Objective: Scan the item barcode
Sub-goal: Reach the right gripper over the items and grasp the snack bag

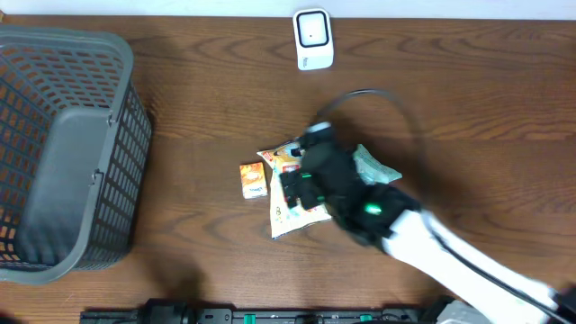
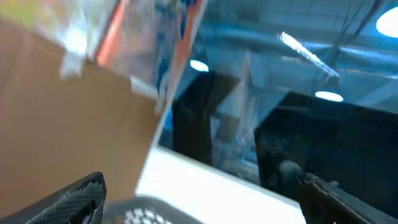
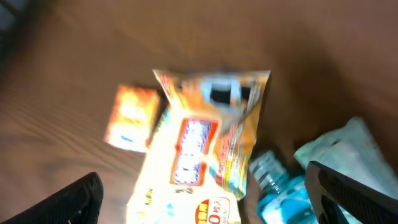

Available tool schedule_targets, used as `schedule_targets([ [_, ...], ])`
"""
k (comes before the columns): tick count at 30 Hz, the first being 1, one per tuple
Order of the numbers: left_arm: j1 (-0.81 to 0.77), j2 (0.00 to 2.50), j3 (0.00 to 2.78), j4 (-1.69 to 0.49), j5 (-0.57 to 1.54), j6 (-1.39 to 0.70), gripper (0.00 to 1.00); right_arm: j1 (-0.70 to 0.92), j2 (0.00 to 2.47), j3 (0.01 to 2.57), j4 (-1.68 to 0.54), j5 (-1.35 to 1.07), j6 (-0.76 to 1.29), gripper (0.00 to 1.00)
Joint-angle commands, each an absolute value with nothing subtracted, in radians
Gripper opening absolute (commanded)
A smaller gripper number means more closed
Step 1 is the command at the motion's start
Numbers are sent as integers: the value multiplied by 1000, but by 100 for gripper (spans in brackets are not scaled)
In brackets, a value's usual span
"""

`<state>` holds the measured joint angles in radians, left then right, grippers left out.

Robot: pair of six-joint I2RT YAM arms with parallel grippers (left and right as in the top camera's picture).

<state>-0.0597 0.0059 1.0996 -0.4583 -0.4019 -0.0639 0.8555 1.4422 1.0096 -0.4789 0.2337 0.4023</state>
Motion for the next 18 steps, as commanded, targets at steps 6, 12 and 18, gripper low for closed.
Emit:
schedule_targets([
  [6,-58,4,987,-534,-408,-196,98,900,1691,1032,-339,275,409,99],
  [12,-58,4,968,-665,-408,-197,98,894,1700,1067,-314,248,626,90],
  [18,-58,4,968,-737,-408,-196,98,894,1784,1067,-274,303,640,87],
])
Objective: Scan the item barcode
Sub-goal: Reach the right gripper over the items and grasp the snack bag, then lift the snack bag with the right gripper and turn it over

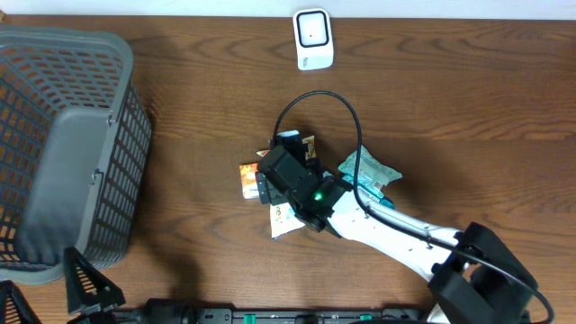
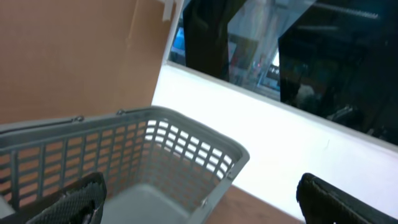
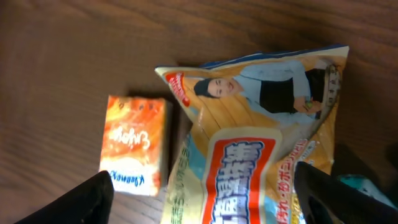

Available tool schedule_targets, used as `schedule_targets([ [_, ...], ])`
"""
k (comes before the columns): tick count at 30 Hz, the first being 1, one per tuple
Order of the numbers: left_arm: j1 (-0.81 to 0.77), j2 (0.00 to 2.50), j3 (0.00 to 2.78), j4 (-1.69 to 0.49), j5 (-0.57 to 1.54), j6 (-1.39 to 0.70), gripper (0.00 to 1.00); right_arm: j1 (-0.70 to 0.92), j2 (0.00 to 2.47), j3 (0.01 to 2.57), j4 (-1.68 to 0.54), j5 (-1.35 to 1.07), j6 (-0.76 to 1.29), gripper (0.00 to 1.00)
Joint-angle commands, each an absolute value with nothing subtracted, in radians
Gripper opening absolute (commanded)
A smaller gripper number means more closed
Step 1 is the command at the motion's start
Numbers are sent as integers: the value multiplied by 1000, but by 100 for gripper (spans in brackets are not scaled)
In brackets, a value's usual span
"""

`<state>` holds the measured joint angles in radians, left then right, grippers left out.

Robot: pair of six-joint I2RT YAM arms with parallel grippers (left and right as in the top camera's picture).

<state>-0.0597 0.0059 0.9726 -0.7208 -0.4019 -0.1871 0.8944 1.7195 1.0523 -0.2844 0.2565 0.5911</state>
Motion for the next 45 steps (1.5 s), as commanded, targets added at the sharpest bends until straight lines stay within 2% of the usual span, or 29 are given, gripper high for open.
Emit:
schedule_targets([
  [1,-58,4,968,-745,-408,-197,98,894,1808,1067,-265,319,640,87],
  [6,-58,4,968,-770,-408,-197,98,892,1891,1067,-217,340,639,89],
  [13,-58,4,968,-812,-408,-197,98,875,1899,1067,-235,343,659,73],
  [18,-58,4,968,-838,-408,-197,98,866,1899,1067,-255,338,677,43],
  [27,-58,4,968,-976,-408,-197,98,855,1898,1067,-281,234,672,3],
  [35,-58,4,956,-960,-373,-197,98,732,1789,1068,-374,-78,673,1],
  [42,-58,4,873,-960,-250,-197,98,516,1567,1068,-427,-750,676,2],
  [45,-58,4,828,-957,-216,-198,98,433,1499,1068,-427,-922,677,1],
])
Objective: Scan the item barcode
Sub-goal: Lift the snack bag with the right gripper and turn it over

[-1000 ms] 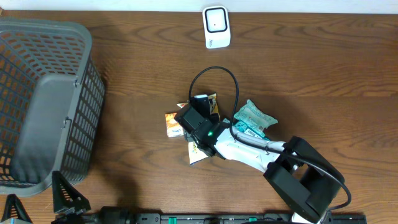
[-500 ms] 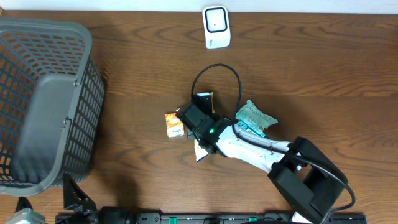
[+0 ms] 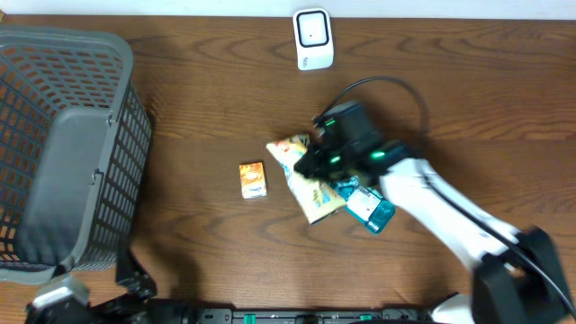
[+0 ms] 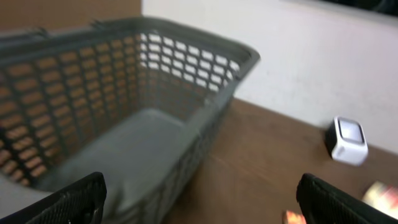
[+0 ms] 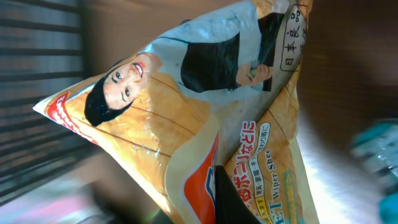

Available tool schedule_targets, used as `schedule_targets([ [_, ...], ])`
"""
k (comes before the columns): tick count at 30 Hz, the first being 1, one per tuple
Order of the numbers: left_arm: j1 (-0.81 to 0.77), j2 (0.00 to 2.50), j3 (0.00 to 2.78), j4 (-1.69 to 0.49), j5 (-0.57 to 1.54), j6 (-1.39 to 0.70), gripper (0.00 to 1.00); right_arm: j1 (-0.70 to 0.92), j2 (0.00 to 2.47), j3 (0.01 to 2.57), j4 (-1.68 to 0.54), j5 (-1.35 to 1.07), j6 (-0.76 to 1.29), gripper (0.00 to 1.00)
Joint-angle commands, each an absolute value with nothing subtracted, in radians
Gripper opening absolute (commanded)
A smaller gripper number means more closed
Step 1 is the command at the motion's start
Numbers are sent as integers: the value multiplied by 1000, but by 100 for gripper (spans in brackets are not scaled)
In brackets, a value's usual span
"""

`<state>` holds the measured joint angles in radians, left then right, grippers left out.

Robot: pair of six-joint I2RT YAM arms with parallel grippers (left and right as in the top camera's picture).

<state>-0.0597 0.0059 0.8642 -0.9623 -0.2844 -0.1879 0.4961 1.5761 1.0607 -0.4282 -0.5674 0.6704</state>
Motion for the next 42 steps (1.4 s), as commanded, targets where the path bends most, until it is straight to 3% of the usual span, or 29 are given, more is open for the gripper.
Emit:
schedule_targets([
  [1,-58,4,810,-953,-207,-202,98,415,1485,1068,-426,-970,677,2],
  [6,-58,4,712,-892,-144,-205,98,369,1457,1068,-420,-1190,714,1],
  [11,-58,4,629,-847,-111,-205,98,366,1457,1068,-475,-1240,1039,2],
  [16,-58,4,593,-847,-111,-205,98,366,1457,1068,-487,-1236,1276,2],
  [23,-58,4,548,-823,-111,-205,98,344,1459,1068,-487,-1044,1604,2],
  [30,-58,4,443,-676,-88,-205,98,331,1459,1068,-487,-1007,1607,2],
  [42,-58,4,147,-309,177,-204,98,331,1459,1068,-487,-992,1565,1],
])
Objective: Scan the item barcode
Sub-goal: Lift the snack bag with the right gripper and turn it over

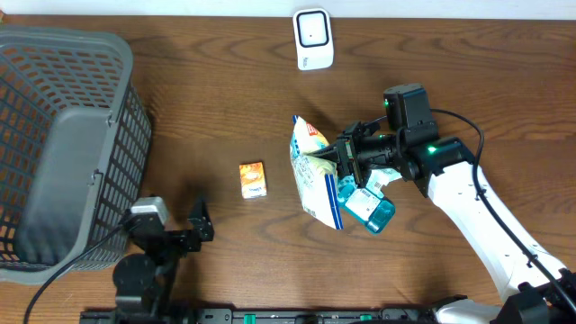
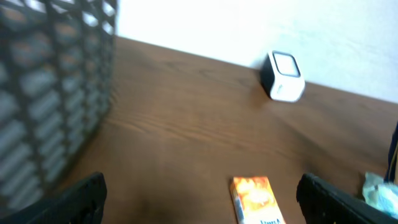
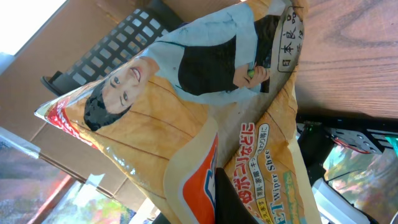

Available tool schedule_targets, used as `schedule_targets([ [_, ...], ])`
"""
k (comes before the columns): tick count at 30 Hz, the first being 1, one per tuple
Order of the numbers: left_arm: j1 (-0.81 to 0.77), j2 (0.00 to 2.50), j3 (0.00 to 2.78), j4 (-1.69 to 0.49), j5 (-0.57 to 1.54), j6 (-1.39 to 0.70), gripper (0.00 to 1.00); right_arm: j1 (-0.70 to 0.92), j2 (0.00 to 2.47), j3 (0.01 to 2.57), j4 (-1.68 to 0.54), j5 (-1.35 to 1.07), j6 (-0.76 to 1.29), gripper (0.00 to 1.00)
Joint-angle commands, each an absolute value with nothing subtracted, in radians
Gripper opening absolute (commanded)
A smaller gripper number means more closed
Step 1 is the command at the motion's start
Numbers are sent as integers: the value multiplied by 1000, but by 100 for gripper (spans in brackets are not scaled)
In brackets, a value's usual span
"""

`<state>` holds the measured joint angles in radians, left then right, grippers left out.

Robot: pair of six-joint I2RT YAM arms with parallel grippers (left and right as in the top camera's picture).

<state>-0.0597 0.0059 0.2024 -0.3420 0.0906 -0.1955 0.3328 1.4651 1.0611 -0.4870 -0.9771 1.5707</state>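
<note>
My right gripper (image 1: pixel 345 155) is shut on a yellow wiper packet (image 1: pixel 315 173), which hangs lifted off the table near the middle; the right wrist view is filled by the yellow wiper packet (image 3: pixel 205 118), with a printed woman on it. The white barcode scanner (image 1: pixel 313 39) stands at the far edge of the table and shows as the scanner (image 2: pixel 283 84) in the left wrist view. My left gripper (image 1: pixel 171 236) is low at the front left, open, fingertips (image 2: pixel 74 199) wide apart with nothing between them.
A small orange box (image 1: pixel 253 179) lies on the table left of the packet, also the orange box (image 2: pixel 256 198) ahead of the left gripper. A blue-capped bottle (image 1: pixel 367 209) and a teal packet (image 1: pixel 382 175) lie under the right arm. A grey basket (image 1: pixel 63 144) stands at the left.
The right gripper has moved right and turned, the packet now hanging edge-on above the table. The left gripper has come forward onto the table, now facing the orange box and scanner.
The right gripper was over the pile of items, then down at the packet beside the orange box. It then held the packet lifted to the right. The left arm was out of view, then appeared at the front left and now faces the table.
</note>
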Motion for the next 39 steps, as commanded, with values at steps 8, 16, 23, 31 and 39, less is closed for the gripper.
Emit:
schedule_targets([
  [8,-58,5,93,-297,174,-204,98,331,1459,1068,-487,-961,1562,1],
  [16,-58,5,87,-165,172,-79,98,335,1459,1068,-491,-942,1555,1],
  [23,-58,5,86,-229,172,-79,98,335,1459,1068,-492,-953,1554,1],
  [31,-58,11,86,-275,172,-79,98,334,1459,1068,-490,-1059,1555,1],
  [39,-58,11,86,-275,172,-79,98,334,1459,1068,-491,-1240,1556,2],
])
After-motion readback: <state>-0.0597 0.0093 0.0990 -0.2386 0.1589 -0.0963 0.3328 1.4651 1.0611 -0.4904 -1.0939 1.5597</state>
